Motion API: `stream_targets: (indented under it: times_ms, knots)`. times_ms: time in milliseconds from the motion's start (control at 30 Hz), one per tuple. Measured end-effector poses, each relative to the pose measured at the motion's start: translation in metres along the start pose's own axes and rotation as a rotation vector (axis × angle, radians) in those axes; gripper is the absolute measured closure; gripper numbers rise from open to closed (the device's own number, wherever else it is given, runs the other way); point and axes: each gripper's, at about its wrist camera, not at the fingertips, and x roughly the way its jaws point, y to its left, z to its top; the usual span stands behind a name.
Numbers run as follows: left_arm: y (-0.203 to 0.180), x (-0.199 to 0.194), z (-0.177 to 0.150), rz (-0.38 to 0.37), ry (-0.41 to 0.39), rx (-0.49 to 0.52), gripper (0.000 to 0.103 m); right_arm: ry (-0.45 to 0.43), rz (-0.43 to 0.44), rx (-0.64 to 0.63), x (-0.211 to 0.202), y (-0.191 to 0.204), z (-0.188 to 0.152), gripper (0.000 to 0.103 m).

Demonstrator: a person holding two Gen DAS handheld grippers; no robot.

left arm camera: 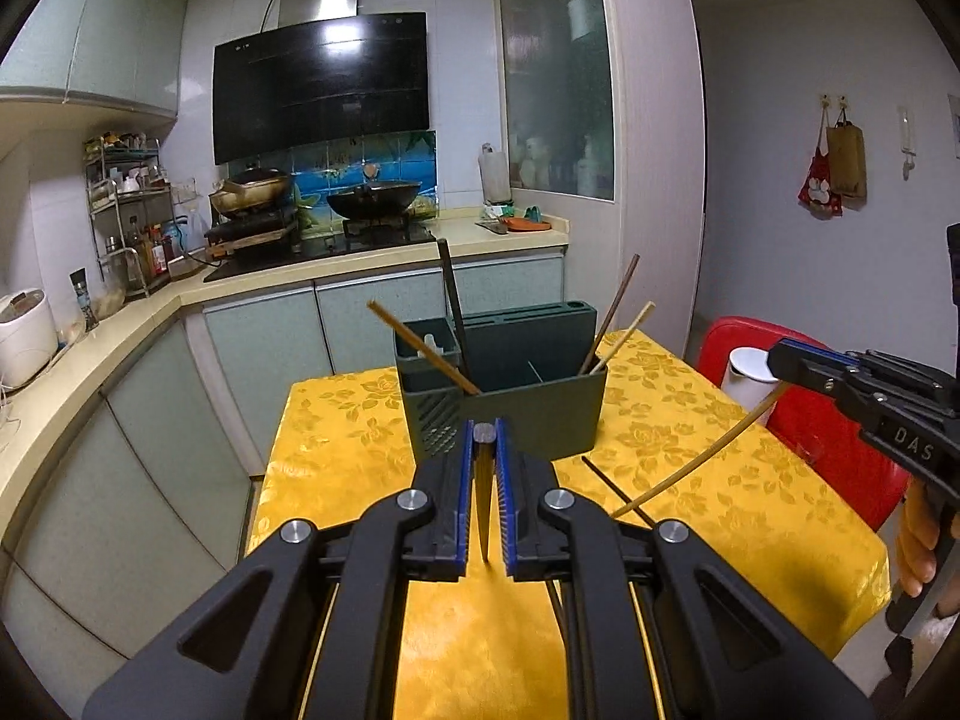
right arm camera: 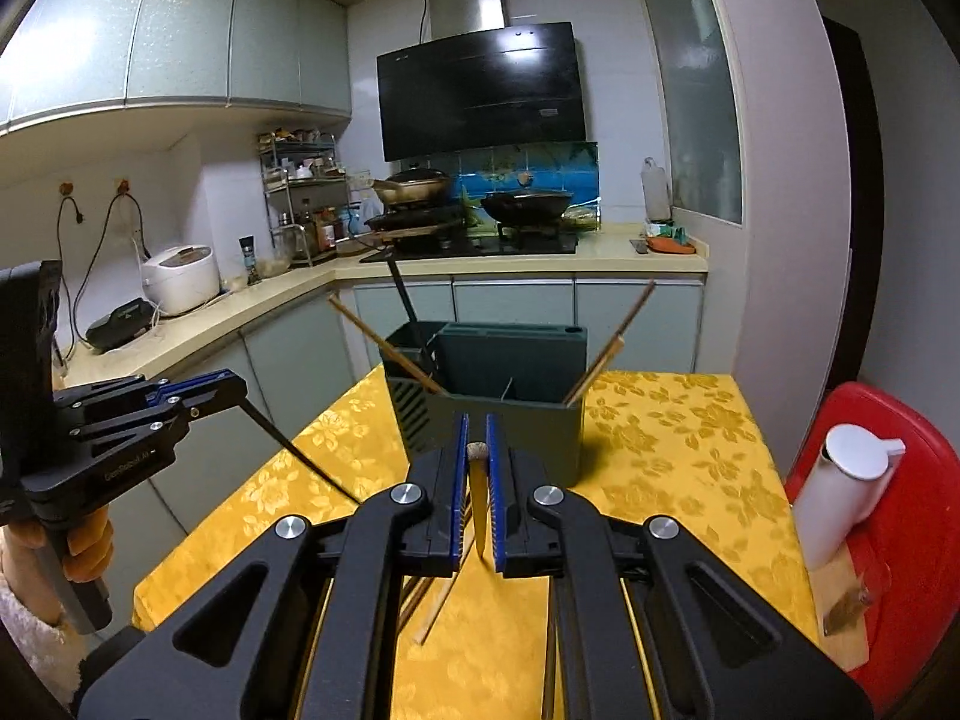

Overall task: Organize utensils
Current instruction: 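Lift both held chopsticks and carry them above the holder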

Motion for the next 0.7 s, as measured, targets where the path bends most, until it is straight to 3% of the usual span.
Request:
stream_targets:
  times_ms: [267, 700]
  knots:
    - [0.007, 0.023, 0.019, -0.004, 0.020, -0.017, 0.096, 0.004, 0.027, -0.055, 0.026, 0.013, 0.021, 0.096]
    - [0.012, 0.046, 0.035, -0.019, 0.027, -0.040, 0.096, 0.067, 0.016, -0.037, 0.062, 0.003, 0.020, 0.096]
